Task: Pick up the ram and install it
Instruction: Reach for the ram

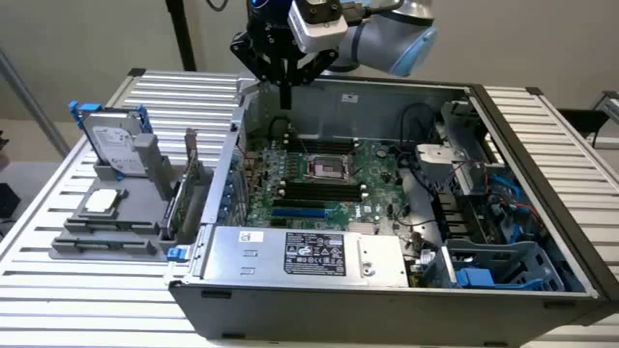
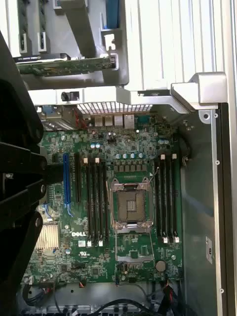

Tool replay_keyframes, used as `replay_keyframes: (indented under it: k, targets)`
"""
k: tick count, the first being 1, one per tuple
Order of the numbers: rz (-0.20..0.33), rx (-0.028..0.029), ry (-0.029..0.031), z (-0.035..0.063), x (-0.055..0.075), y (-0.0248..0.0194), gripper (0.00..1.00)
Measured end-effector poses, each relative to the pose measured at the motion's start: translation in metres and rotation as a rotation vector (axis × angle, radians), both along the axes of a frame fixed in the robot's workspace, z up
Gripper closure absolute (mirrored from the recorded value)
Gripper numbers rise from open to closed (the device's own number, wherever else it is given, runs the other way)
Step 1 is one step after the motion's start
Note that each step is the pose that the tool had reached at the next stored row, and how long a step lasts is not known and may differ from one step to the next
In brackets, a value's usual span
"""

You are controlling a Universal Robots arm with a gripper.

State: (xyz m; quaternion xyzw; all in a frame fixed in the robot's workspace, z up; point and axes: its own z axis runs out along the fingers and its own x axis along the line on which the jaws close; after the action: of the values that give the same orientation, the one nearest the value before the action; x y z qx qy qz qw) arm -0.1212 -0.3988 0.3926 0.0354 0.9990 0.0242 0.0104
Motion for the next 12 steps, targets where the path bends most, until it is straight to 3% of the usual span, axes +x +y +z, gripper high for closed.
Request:
replay_keyframes:
  k: [12]
  targets:
    - [0.0, 0.0, 0.0, 0.0, 0.0, 0.0, 0.89]
